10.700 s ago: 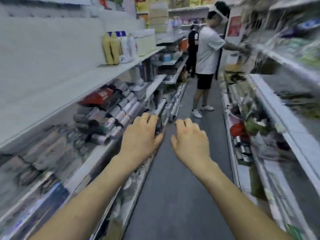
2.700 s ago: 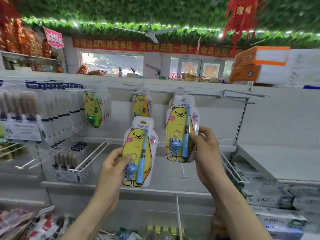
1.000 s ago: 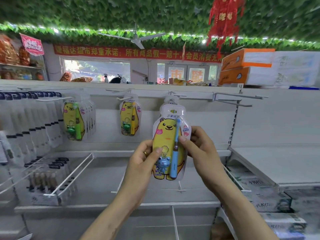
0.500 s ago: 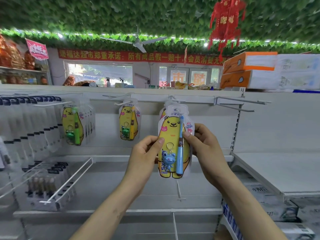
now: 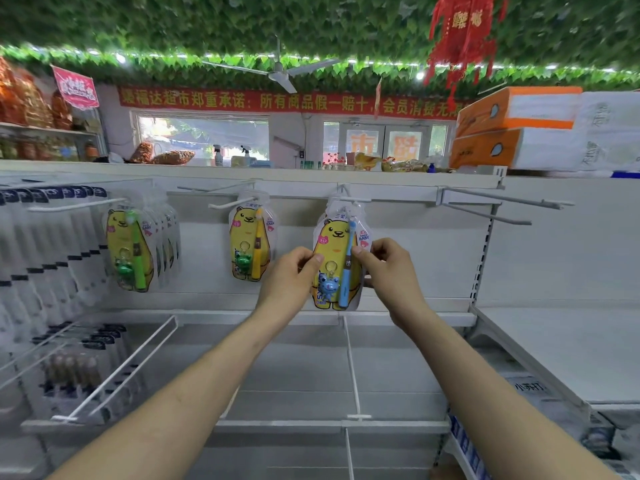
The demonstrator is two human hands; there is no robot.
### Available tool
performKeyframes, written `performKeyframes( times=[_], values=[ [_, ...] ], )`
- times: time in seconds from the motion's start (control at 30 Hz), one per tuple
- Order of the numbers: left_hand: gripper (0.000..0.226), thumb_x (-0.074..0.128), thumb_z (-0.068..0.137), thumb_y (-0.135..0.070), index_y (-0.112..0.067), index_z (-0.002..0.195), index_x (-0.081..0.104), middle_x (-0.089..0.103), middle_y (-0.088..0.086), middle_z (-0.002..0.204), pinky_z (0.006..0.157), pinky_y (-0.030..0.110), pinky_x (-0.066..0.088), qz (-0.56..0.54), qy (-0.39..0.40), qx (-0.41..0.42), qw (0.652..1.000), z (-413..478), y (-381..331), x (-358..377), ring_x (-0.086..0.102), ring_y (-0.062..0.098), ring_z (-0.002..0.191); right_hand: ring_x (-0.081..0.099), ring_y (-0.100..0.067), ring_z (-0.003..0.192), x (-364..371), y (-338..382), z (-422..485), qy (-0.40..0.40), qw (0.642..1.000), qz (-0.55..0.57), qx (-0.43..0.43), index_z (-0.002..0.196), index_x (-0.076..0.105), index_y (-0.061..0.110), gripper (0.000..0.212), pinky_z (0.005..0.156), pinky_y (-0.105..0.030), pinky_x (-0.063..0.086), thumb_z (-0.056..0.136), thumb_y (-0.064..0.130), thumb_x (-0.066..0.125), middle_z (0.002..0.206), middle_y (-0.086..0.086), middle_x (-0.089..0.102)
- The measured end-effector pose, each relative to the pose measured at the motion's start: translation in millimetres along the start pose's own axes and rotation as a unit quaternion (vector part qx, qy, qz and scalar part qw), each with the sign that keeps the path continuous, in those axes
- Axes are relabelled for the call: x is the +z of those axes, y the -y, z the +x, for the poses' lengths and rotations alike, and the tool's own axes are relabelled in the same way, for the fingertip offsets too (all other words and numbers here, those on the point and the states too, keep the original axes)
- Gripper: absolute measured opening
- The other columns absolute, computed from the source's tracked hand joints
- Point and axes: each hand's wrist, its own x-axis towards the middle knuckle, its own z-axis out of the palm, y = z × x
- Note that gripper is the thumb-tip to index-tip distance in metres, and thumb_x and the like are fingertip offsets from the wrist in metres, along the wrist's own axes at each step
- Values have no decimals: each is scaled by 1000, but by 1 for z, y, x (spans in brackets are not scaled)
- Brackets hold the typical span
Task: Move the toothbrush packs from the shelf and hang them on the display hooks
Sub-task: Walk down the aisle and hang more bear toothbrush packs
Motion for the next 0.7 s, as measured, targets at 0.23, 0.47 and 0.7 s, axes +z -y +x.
performKeyframes(
  times=[0.23,0.47,0.7],
  values=[
    [33,53,105,-47,-22,87,65,72,1,80,73,51,58,124,3,19,992,37,4,11,69,25,79,70,-21,85,5,-8,34,-23,991,-128,-31,97,63,17,28,75,-48,62,99,45,67,92,1,71],
    [32,50,109,-41,-17,98,67,73,6,93,69,38,51,193,20,12,981,48,-2,18,66,27,87,69,-19,87,6,-4,41,-25,978,-204,-35,103,62,16,31,77,-44,62,101,47,62,97,1,68],
    [29,50,108,-41,-17,112,64,71,6,102,76,40,52,226,29,-7,974,19,-2,9,65,31,97,64,-24,95,-7,3,10,-21,961,-275,-13,107,60,13,26,82,-42,55,104,39,60,103,-4,67]
  ],
)
